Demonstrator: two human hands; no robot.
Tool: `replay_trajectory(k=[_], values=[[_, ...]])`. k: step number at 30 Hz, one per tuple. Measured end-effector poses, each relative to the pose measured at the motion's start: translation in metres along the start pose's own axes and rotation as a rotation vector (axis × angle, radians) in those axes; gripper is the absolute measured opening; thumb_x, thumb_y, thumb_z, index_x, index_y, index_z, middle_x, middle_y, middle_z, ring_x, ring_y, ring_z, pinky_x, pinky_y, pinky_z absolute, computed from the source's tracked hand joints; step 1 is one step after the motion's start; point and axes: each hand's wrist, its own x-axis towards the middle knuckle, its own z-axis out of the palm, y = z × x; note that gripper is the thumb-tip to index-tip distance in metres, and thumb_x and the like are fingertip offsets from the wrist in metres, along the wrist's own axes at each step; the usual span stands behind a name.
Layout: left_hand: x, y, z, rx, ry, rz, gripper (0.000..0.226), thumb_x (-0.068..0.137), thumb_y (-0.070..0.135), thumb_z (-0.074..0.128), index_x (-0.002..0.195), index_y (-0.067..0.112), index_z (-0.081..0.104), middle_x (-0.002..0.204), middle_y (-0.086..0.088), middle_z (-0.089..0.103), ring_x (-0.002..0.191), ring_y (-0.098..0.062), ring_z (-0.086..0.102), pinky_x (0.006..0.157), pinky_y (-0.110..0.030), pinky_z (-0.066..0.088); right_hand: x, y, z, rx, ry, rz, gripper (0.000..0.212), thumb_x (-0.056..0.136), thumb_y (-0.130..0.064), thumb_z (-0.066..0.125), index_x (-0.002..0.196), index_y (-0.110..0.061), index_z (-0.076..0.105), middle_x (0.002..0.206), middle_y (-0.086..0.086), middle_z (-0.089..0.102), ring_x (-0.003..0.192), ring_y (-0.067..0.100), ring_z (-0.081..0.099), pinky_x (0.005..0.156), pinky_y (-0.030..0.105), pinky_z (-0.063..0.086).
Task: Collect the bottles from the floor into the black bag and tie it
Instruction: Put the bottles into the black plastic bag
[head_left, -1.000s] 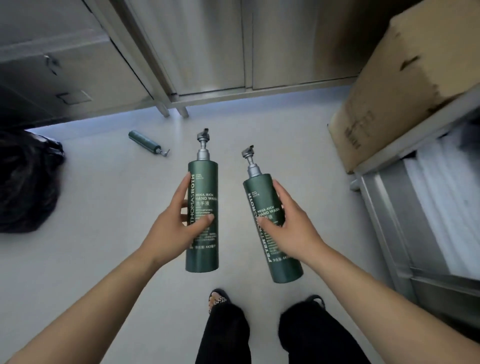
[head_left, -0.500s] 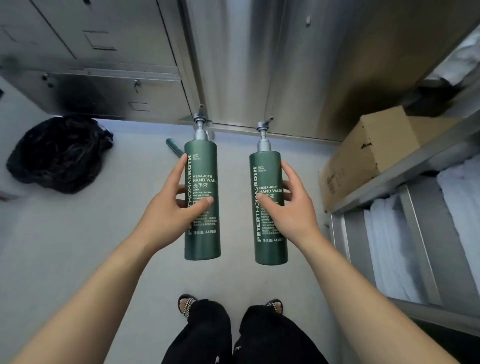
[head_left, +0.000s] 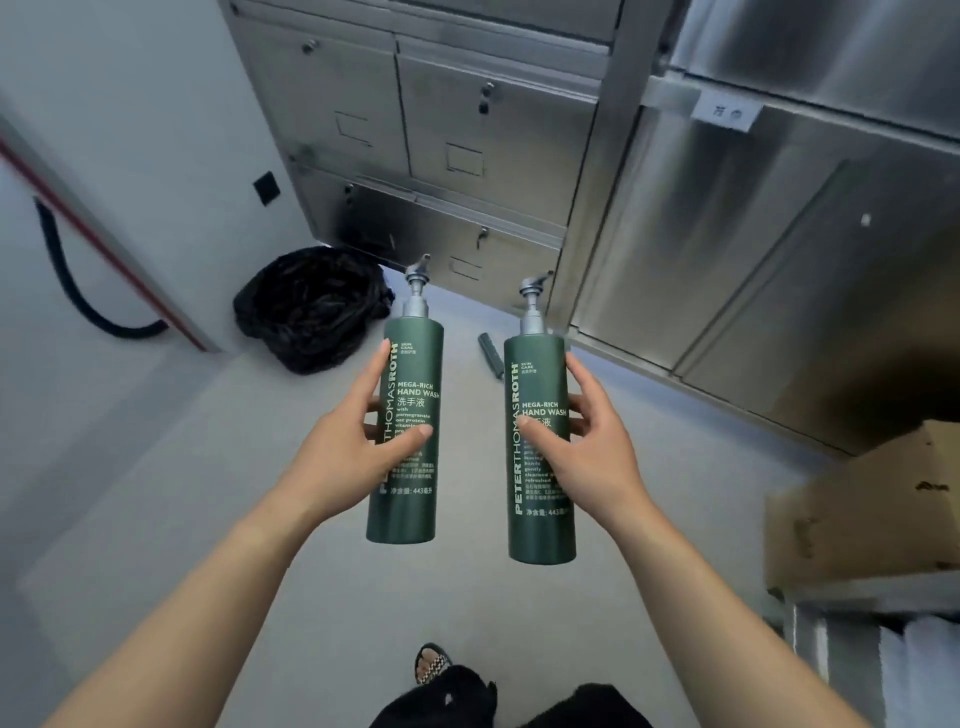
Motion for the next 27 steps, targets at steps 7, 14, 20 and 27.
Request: replay_trajectory(k=[7, 14, 20, 27], values=[[0.002, -0.049, -0.061, -0.024, 0.146, -0.102, 0.088, 0.071, 0.045, 0.072, 0.128, 0.072, 0.010, 0.102, 0.028, 0.055, 0.073, 0.010, 0.064, 0.067, -0.020, 0.047, 0.041, -0.014, 0.082, -0.062, -0.192, 0.009, 0.076, 0.067, -0.035, 0.075, 0.127, -0.058, 0.035, 0.109, -0.011, 0.062, 0.084, -0.007, 0.061, 0.070, 0.017, 0.048], [0.053, -0.076, -0.099, -0.091, 0.256, -0.166, 0.085, 0.076, 0.038, 0.071, 0.126, 0.073, 0.011, 0.098, 0.038, 0.054, 0.080, 0.011, 0.064, 0.068, -0.015, 0.047, 0.112, -0.032, 0.151, 0.000, -0.279, -0.017, 0.069, 0.070, -0.027, 0.074, 0.121, -0.061, 0.041, 0.105, -0.012, 0.064, 0.085, -0.001, 0.065, 0.069, 0.020, 0.053], [0.152, -0.082, -0.158, -0.024, 0.332, -0.178, 0.085, 0.076, 0.040, 0.071, 0.124, 0.076, 0.011, 0.087, 0.046, 0.051, 0.079, 0.018, 0.060, 0.063, -0.008, 0.044, 0.226, -0.058, 0.205, 0.032, -0.298, -0.052, 0.069, 0.073, -0.026, 0.073, 0.118, -0.064, 0.038, 0.106, -0.011, 0.064, 0.085, -0.001, 0.063, 0.068, 0.017, 0.050], [0.255, -0.081, -0.213, 0.007, 0.345, -0.229, 0.085, 0.075, 0.041, 0.071, 0.125, 0.074, 0.012, 0.097, 0.031, 0.059, 0.077, 0.006, 0.065, 0.076, -0.030, 0.053, 0.353, -0.090, 0.240, 0.047, -0.331, -0.042, 0.069, 0.073, -0.027, 0.074, 0.115, -0.067, 0.037, 0.106, -0.013, 0.064, 0.079, -0.004, 0.064, 0.057, 0.008, 0.048]])
